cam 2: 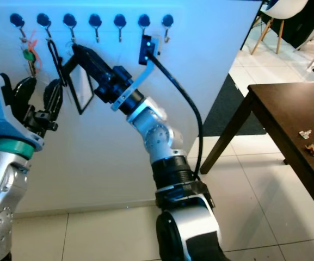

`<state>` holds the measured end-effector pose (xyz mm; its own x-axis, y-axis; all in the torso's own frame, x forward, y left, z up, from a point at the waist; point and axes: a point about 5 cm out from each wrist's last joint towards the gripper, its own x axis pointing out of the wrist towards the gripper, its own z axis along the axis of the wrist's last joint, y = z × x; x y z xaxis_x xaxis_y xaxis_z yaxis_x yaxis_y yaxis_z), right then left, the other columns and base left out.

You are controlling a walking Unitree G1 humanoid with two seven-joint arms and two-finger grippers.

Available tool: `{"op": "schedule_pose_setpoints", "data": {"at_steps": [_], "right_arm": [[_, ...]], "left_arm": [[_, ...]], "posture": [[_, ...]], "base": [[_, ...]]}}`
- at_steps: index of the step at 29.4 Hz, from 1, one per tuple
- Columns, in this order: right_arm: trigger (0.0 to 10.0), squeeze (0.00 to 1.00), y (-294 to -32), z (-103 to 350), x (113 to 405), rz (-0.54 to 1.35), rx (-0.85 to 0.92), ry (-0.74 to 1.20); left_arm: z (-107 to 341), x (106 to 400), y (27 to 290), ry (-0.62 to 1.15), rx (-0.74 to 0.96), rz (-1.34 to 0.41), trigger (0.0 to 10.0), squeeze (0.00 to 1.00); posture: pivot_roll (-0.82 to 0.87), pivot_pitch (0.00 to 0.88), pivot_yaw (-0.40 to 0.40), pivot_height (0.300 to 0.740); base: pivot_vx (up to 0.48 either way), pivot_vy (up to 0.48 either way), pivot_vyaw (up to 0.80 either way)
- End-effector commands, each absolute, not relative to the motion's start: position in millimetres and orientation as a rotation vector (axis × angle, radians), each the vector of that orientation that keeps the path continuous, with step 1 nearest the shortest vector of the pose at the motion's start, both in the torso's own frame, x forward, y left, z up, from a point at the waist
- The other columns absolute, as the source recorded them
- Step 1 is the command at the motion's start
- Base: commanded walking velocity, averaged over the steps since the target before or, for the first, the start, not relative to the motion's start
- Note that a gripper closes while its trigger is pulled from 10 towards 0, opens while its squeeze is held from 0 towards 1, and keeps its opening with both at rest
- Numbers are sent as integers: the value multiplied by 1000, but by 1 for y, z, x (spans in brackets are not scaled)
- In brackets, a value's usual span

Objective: Hang keys on a hook

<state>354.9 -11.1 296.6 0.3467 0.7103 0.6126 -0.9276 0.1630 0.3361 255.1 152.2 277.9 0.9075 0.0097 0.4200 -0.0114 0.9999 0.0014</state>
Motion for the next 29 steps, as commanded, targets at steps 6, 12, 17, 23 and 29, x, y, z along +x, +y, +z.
{"op": "schedule_pose_setpoints", "data": {"at_steps": [6, 12, 17, 23, 29], "right_arm": [[10000, 0, 1, 293, 353, 1204, 908, -329], [10000, 0, -1, 300, 355, 1209, 936, -339], [10000, 0, 0, 303, 357, 1210, 948, -337], [10000, 0, 5, 306, 358, 1214, 942, -325], [10000, 0, 8, 309, 361, 1218, 933, -312]], "left_arm": [[276, 256, 153, -427, 1, 6, 10000, 0], [275, 255, 153, -427, 0, 9, 10000, 0], [275, 255, 153, -430, 1, 12, 10000, 0], [276, 254, 154, -433, 2, 21, 10000, 0], [277, 254, 154, -439, 1, 23, 10000, 0]], "posture": [[44, 73, 61, 740], [45, 76, 60, 740], [54, 82, 54, 740], [60, 81, 47, 740], [64, 76, 44, 740]], "base": [[0, 0, 0], [0, 0, 0], [0, 0, 0], [0, 0, 0], [0, 0, 0]]}}
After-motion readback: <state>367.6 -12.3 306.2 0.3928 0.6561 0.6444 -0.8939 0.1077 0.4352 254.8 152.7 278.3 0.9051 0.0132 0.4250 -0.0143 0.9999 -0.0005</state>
